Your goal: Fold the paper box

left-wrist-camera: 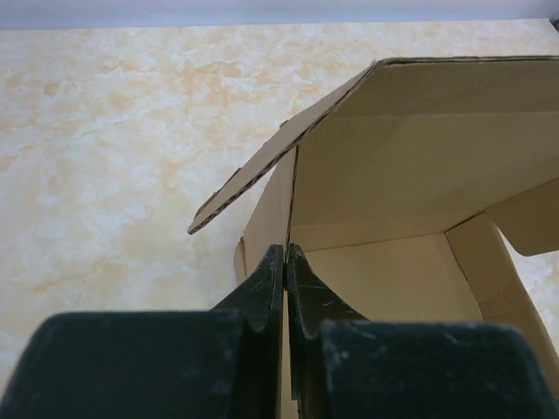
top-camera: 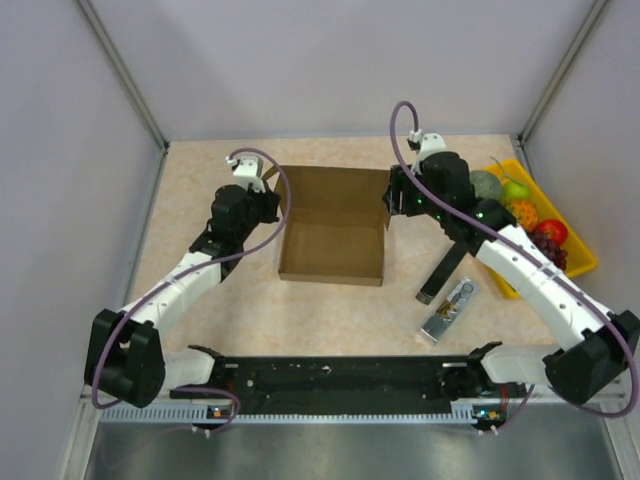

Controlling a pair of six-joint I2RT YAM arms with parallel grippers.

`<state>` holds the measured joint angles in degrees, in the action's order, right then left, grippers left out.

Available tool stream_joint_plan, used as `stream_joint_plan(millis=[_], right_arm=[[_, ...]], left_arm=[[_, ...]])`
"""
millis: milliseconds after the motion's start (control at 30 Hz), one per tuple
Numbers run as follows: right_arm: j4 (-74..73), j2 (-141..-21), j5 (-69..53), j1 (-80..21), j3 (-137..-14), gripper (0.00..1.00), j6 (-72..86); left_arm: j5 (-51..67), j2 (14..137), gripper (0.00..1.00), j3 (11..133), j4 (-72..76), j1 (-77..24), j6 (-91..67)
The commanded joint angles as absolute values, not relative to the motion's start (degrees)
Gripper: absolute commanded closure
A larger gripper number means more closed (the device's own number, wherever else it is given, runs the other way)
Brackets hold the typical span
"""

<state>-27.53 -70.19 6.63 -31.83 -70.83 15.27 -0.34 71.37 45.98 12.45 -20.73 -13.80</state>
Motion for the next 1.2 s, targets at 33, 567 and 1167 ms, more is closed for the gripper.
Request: stream_joint_plan(millis=[33, 567, 1167], right_arm=[[-29.2, -73.8, 9.9, -33.6, -75.3, 0.48, 11.3], [-19.7, -78.8, 21.2, -35.9, -72.1, 0.64, 7.6], [-13.6, -80.7, 21.0, -36.5, -70.0, 0.98, 5.9]], left_arm=[[3.3, 71.9, 1.0, 48.5, 16.0, -20.5, -13.7], [2.4, 71.4, 1.0, 48.0, 14.8, -20.4, -14.3], [17.0, 60.9, 0.58, 52.6, -2.7, -11.8, -17.3]])
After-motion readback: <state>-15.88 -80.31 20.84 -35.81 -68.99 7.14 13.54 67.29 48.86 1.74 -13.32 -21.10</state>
